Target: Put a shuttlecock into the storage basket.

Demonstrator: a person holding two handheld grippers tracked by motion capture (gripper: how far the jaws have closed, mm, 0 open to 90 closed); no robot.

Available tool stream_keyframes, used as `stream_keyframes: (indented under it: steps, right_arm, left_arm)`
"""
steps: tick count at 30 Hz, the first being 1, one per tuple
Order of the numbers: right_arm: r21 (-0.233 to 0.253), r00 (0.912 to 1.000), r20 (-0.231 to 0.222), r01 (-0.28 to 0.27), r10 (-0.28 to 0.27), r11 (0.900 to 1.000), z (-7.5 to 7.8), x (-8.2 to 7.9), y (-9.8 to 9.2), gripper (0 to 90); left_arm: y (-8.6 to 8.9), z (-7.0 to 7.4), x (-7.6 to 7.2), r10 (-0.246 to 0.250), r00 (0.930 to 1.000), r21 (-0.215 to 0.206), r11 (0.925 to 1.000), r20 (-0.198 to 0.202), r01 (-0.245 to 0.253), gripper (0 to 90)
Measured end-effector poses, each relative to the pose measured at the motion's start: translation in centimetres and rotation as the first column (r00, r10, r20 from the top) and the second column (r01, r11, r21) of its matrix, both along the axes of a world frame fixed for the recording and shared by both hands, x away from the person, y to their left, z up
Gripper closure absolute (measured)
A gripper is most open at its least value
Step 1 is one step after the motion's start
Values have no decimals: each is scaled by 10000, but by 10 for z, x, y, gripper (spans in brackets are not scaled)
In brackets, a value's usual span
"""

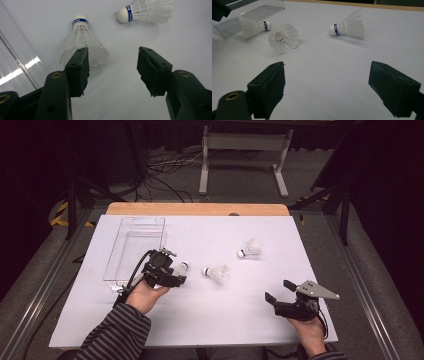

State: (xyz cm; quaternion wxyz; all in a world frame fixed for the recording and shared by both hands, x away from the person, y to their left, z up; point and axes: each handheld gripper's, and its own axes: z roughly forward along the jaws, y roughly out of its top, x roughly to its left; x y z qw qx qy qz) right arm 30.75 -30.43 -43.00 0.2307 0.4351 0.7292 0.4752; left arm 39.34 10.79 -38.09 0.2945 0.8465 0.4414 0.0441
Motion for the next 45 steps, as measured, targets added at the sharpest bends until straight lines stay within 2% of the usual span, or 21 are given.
stream_keyframes:
  steps: [10, 14, 30, 45]
  right_arm:
    - [-21, 10000, -17, -4, 4, 10000, 0, 0, 0, 147]
    - [-17, 10000, -14, -14, 14, 10000, 0, 0, 0, 147]
    - [-65, 10000, -17, -27, 27, 10000, 0, 0, 1, 146]
    - [-73, 10000, -49, -27, 26, 10000, -1, 1, 1, 145]
  left_arm:
    - [-5, -5, 8, 32, 9977, 429, 9991, -673, -3, 455]
    - [-8, -7, 10, 43, 9974, 615, 9981, -719, 1, 450]
    - [-12, -12, 20, 103, 9950, 562, 9984, -990, -47, 507]
    - [-19, -17, 26, 181, 9944, 706, 9974, -1041, -107, 559]
